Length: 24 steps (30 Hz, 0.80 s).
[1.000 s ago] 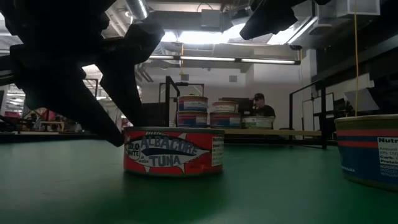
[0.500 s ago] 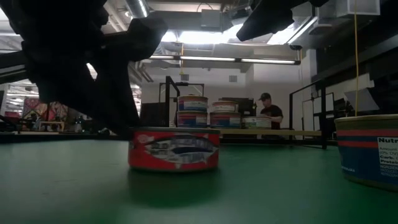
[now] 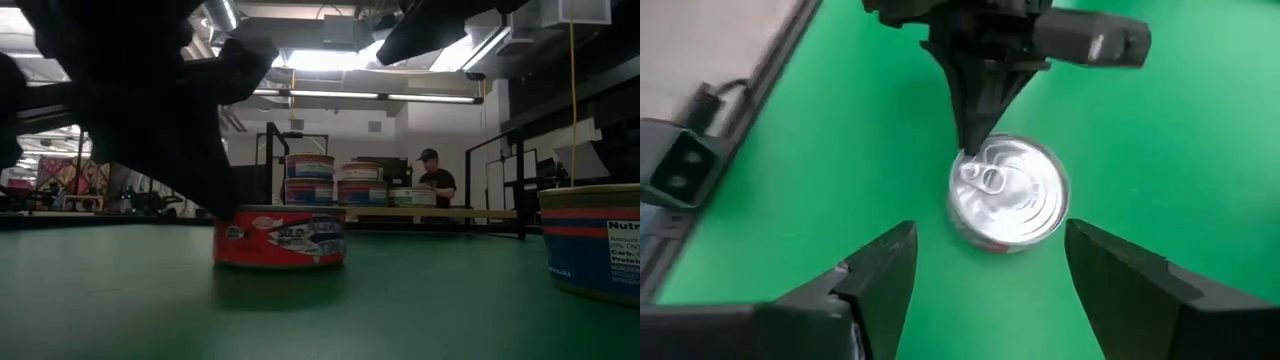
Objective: Stack canned seafood by type on shelf
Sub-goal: Put the red tuna can on the shelf aligned with the green tuna can
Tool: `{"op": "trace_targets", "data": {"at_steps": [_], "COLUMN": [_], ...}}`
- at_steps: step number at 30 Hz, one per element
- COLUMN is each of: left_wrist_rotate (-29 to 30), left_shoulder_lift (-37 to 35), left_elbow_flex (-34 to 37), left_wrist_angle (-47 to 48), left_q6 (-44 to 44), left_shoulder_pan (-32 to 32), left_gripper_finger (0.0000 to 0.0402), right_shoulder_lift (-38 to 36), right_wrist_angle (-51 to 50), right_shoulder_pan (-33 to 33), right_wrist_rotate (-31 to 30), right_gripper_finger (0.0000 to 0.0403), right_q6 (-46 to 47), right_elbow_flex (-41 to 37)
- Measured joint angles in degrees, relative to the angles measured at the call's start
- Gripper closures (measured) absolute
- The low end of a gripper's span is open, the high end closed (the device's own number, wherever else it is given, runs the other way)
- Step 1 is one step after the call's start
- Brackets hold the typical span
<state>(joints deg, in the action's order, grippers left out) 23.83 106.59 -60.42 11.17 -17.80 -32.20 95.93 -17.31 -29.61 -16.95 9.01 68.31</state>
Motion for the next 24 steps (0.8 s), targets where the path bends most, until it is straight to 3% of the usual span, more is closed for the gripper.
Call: {"op": "trace_targets", "data": {"at_steps": [11, 20, 24], "left_wrist_rotate": [-0.1, 0.08, 0.15], "left_shoulder_lift": [0.1, 0.1, 0.1], "left_elbow_flex": [0.07, 0.07, 0.07], "left_wrist_angle": [-4.14, -5.0, -6.81], "left_q6": [10.11, 18.69, 21.45], "left_shoulder_pan": [3.04, 5.89, 7.15], "left_gripper_finger": [0.0401, 0.0401, 0.0401], "right_shoulder_lift": [7.85, 11.4, 12.58], "right_wrist_angle": [0.85, 1.01, 1.12], "right_shoulder_pan": [-0.07, -0.33, -1.6], "right_wrist_rotate": [-6.48, -10.51, -15.19], "right_gripper_finger": [0.015, 0.015, 0.015], "right_q6": [-2.33, -8.1, -12.67], "right_elbow_flex": [-0.04, -0.04, -0.04]}}
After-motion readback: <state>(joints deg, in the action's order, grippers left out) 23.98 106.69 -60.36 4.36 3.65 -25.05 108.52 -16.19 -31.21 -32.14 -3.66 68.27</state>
